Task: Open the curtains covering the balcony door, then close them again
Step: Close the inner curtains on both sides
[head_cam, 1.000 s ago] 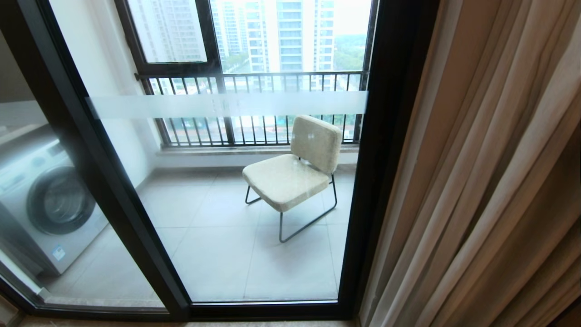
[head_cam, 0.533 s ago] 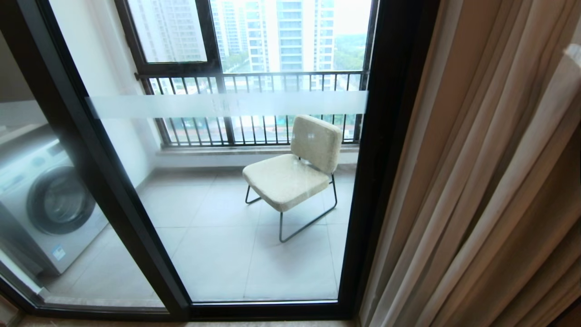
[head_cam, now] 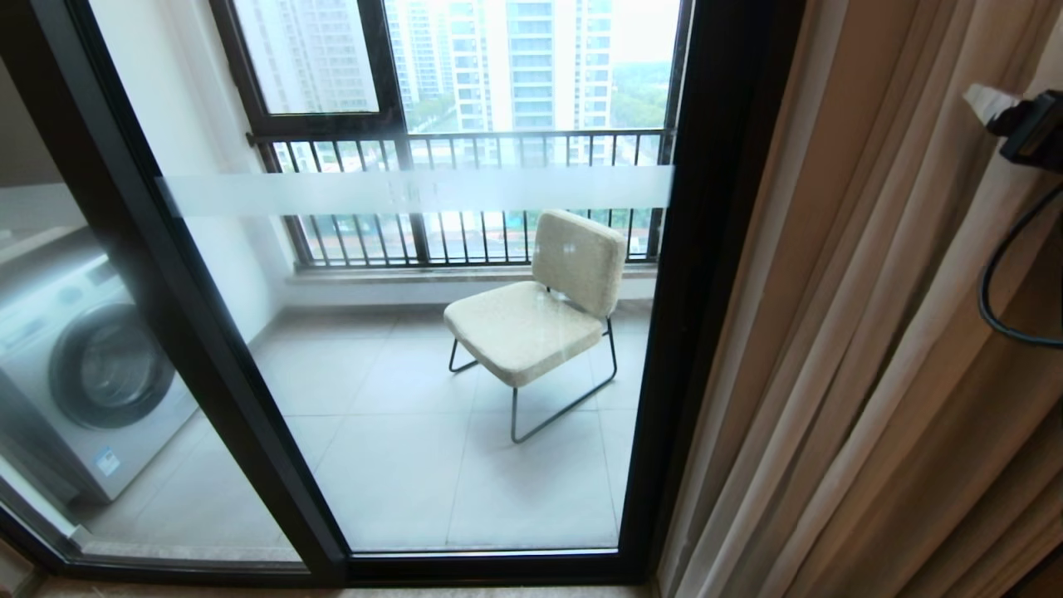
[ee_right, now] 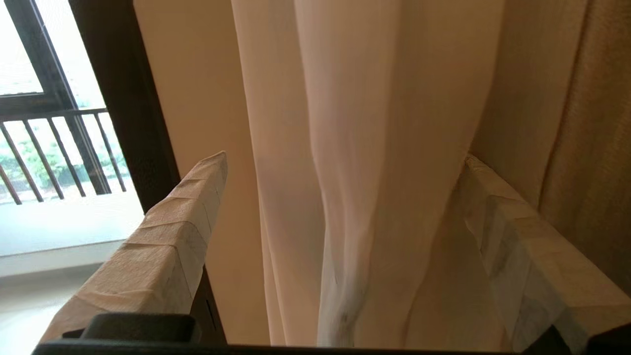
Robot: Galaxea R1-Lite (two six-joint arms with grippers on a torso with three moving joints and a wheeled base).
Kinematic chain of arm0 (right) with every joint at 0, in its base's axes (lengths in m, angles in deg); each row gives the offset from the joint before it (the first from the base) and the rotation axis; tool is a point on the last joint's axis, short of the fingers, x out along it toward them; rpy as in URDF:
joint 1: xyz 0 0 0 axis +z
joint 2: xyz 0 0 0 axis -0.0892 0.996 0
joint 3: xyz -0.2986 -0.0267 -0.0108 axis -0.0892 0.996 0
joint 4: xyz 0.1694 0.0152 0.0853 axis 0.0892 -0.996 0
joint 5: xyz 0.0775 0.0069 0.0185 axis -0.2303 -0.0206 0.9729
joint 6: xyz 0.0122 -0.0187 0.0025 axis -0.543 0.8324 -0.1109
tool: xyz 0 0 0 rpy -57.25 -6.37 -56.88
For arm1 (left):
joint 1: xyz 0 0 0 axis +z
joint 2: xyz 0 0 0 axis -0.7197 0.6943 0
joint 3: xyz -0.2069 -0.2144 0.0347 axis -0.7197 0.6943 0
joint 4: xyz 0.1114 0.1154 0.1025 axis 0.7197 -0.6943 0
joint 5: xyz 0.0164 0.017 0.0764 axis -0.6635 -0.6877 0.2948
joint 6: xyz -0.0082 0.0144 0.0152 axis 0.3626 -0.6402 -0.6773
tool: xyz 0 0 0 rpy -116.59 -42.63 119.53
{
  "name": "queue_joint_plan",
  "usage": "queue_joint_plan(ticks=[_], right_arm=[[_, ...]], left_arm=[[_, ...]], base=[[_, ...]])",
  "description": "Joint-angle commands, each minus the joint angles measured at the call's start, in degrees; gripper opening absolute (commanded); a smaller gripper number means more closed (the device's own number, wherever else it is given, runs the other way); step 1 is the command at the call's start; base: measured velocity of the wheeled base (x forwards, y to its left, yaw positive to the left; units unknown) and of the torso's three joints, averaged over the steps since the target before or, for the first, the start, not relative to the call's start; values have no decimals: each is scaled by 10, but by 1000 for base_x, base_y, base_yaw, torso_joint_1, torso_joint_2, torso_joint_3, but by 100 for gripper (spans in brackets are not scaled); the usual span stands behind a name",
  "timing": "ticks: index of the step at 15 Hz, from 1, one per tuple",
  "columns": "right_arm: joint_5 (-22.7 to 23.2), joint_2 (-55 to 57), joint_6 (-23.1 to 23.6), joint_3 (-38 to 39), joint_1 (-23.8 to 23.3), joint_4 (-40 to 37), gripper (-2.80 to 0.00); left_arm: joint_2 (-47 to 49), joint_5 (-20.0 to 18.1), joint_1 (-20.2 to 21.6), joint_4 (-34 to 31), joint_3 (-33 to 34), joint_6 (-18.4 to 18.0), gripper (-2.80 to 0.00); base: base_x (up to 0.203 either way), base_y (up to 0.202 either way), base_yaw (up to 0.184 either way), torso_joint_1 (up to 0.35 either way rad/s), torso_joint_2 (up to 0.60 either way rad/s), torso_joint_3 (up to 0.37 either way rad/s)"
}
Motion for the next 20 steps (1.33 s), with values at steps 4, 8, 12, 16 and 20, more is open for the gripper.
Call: queue_joint_plan(ticks=[4,8,12,16,20], right_arm=[[0,58,1,-51,-1,6,0],[0,66,1,-59,-1,15,-280],[0,73,0,-63,-1,26,-280],[1,73,0,-62,1,31,-280],[1,71,0,-62,7,31,-280]], left_arm=[[0,0,0,0,0,0,-280],[0,0,0,0,0,0,-280],[0,0,0,0,0,0,-280],[0,0,0,0,0,0,-280],[0,0,0,0,0,0,-280]], base=[[0,0,0,0,0,0],[0,0,0,0,0,0],[0,0,0,0,0,0],[0,0,0,0,0,0],[0,0,0,0,0,0]])
